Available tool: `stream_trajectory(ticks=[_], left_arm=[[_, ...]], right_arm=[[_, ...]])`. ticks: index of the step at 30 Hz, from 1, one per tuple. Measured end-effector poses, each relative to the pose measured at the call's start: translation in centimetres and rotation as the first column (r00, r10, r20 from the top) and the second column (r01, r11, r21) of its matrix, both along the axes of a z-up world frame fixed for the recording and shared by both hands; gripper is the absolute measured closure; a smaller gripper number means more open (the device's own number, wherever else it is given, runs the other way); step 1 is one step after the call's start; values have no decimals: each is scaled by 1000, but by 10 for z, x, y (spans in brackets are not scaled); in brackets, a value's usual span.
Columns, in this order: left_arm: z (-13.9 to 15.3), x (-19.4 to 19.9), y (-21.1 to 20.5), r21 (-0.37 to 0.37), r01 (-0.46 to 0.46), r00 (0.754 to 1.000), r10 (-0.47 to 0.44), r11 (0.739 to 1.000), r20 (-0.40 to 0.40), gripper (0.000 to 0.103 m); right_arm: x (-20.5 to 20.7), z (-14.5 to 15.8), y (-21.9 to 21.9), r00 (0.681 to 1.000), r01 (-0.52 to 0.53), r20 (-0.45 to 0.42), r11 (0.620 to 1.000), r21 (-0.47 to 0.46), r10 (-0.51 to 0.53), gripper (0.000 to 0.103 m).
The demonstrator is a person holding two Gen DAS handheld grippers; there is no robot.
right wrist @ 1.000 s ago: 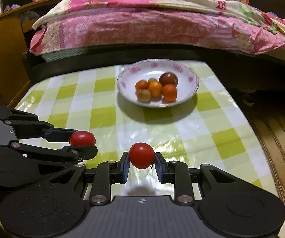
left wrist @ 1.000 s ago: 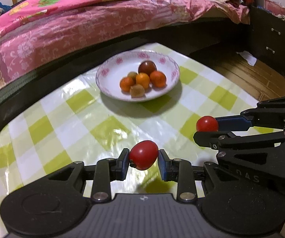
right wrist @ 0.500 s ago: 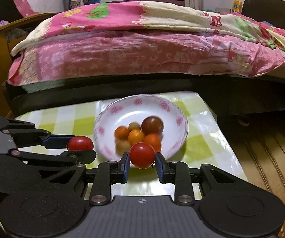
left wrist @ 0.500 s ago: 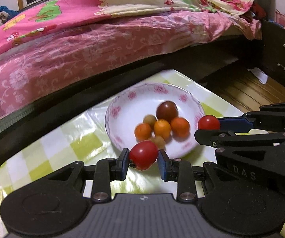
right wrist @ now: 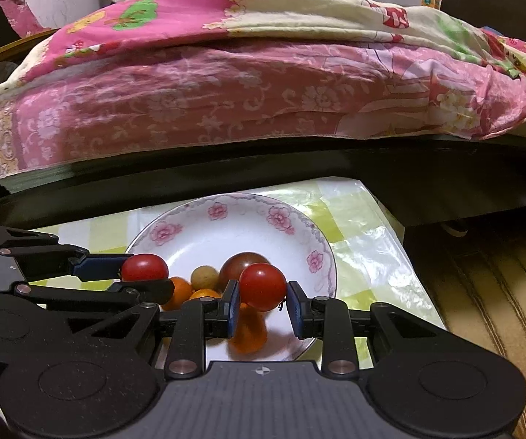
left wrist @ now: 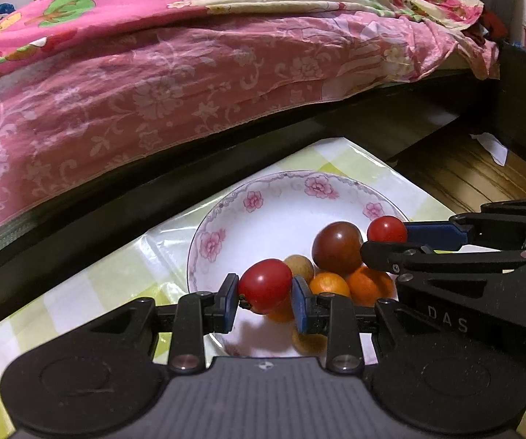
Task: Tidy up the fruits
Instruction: 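Lower both red tomatoes into the plate and open both tools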
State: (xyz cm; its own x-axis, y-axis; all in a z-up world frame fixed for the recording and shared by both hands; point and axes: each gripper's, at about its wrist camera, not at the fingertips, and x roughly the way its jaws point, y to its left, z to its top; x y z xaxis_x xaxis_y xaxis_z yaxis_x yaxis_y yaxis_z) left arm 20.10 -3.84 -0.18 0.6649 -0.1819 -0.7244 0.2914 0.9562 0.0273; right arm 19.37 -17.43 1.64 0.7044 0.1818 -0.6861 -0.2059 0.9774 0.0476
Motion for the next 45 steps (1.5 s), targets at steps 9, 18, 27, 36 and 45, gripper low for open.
stream_trajectory(ticks=[9,18,27,36,45], left_arm=[[-5,12,3,-16,6,1000,-6,1000,0,65],[-5,17,1,-3,14,1000,-14,1000,12,64],[-6,21,-1,1,16,1000,-16,1000,16,64],[-6,26,-1,2,6,1000,-6,1000,17,63],[-5,26,-1,2,-2,1000,2,1000,22,63]], right_arm=[[13,-7,0,1000,-12,8,1000,9,11,76],[18,-8,-2,1000,-2,26,1000,28,1,75],[19,-8,-3,999,5,35,1000,29,-6,75],[24,-9,-5,999,12,42,999,37,-14,74],[24,-8,-5,999,20,47,999,43,-22,72]])
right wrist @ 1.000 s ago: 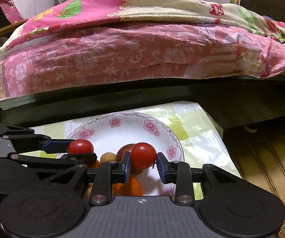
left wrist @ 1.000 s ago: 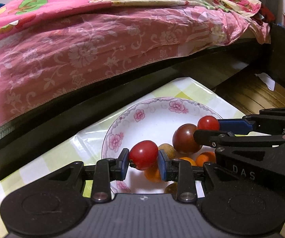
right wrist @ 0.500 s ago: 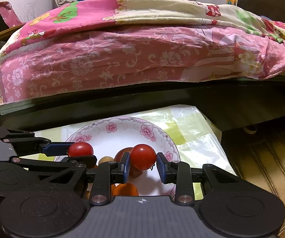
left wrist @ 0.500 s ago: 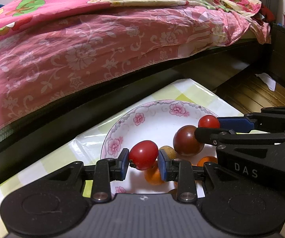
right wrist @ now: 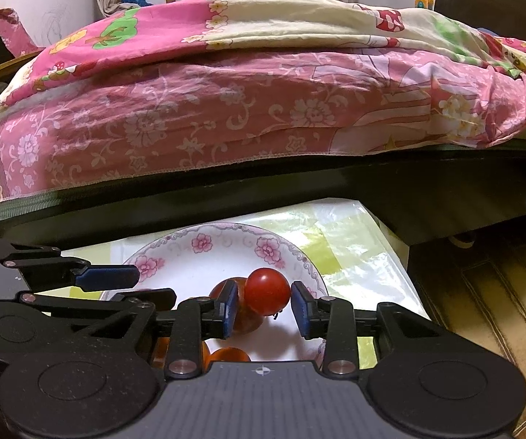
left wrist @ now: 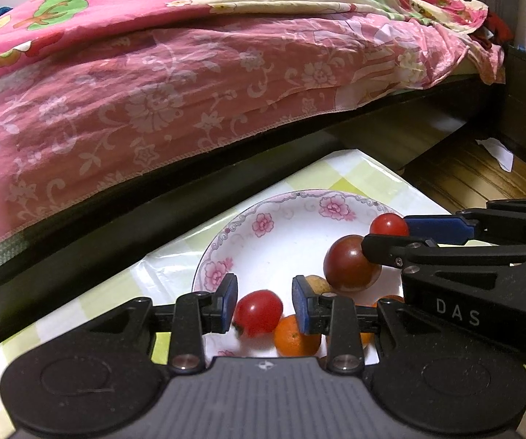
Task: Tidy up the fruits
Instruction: 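Lower both red tomatoes into the plate and open both tools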
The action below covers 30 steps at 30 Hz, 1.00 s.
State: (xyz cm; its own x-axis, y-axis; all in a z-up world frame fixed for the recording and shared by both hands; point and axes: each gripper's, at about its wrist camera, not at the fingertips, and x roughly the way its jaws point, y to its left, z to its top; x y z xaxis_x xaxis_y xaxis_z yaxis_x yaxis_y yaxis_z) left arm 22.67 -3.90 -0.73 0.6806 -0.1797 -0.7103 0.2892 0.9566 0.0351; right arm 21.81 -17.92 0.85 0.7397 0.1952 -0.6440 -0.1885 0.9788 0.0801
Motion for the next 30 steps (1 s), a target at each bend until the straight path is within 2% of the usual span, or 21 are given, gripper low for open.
stream_trajectory(ticks=[17,24,30], left_arm=[[5,-7,1,12,-11,1000,11,1000,21,61],[8,-12,3,5,-20,999,20,1000,25,58],[10,-17,5,-1,-38,999,38,999,32,51]], right_arm=[[-3,4,0,1000,5,17,1000,18,-5,69],[-7,7,-1,1000,8,25,1000,30,-9,68],[-11,7,-1,999,18,26,1000,25,-18,68]])
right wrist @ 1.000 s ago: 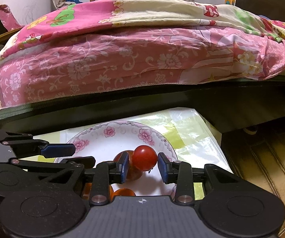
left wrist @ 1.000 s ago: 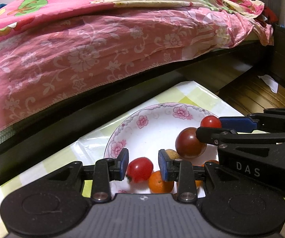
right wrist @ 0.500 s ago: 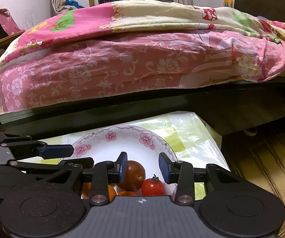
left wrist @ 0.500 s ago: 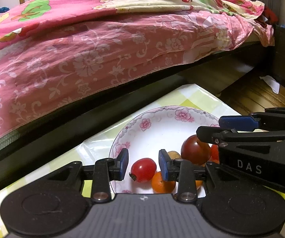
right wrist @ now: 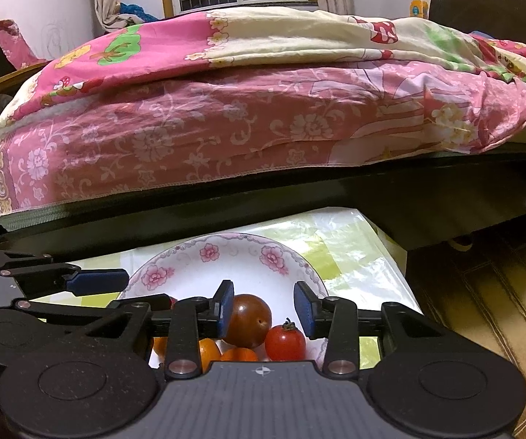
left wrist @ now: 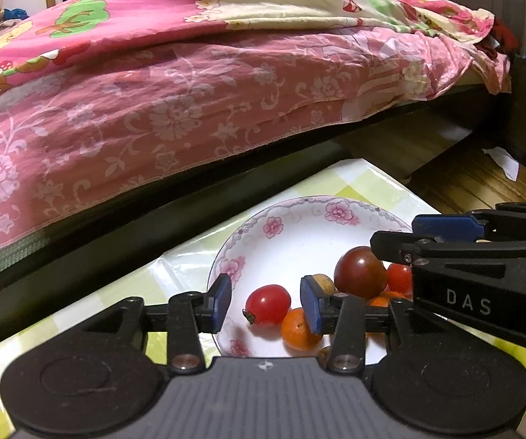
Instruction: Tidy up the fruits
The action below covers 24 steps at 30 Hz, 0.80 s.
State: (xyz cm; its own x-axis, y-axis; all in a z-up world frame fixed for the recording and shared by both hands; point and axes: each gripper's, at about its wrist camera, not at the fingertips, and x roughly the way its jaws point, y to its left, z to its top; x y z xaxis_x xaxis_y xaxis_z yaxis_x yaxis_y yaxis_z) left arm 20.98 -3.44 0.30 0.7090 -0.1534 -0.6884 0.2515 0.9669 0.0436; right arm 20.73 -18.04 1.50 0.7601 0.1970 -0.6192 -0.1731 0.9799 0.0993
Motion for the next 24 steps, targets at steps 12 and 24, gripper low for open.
stream_trajectory(ticks=[12,24], left_arm=[[7,-16,6,-4,-50,999,50,999,19,33],[18,-44,9,11,-82,994,81,997,74,15]], right_arm=[[-13,7,-4,1000,19,4,1000,-12,-19,65],[-34,15,-9,999,45,9,999,-18,-45,60]])
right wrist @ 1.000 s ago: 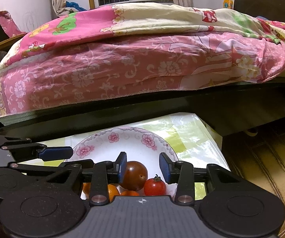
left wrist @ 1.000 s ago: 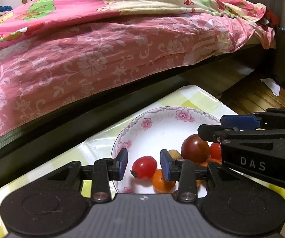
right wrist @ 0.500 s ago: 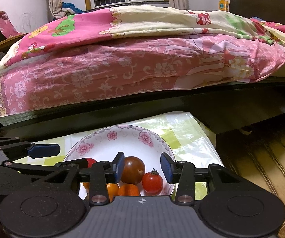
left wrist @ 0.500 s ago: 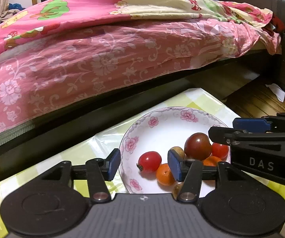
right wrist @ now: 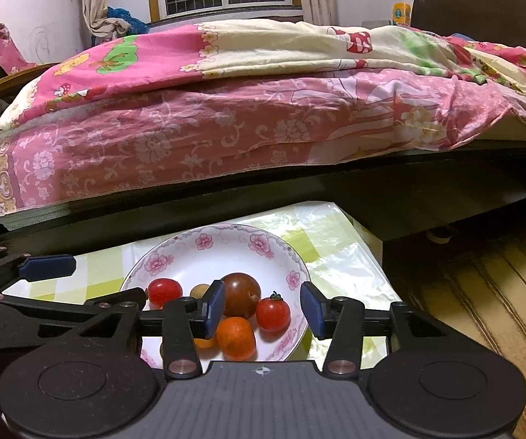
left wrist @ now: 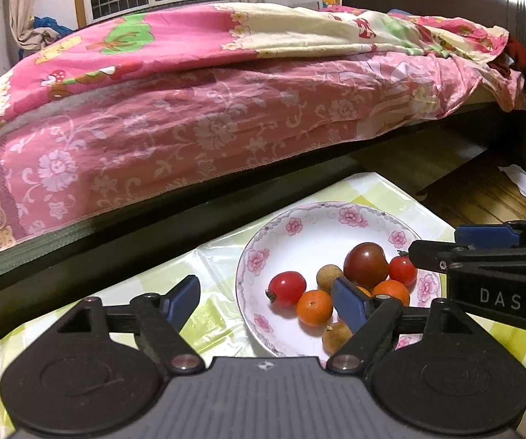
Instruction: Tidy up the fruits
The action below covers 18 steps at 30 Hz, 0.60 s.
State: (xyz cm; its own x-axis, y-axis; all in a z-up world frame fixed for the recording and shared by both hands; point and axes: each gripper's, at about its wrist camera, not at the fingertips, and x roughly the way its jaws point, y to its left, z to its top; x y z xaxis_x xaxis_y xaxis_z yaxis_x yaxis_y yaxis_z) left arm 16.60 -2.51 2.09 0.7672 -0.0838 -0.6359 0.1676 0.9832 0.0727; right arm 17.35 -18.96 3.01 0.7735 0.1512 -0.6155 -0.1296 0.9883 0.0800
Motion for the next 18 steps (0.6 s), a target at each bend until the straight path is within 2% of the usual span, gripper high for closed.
stream_trajectory(ticks=[10,18], left_arm=[[11,-22,-1,11,-15,998,14,1000,65,0],[15,-38,1,-3,-20,997,20,1000,73,0]], right_arm=[[-18,6,-4,1000,17,11,1000,9,-17,59],[-32,12,-6,999,28,19,999,27,-29,59]])
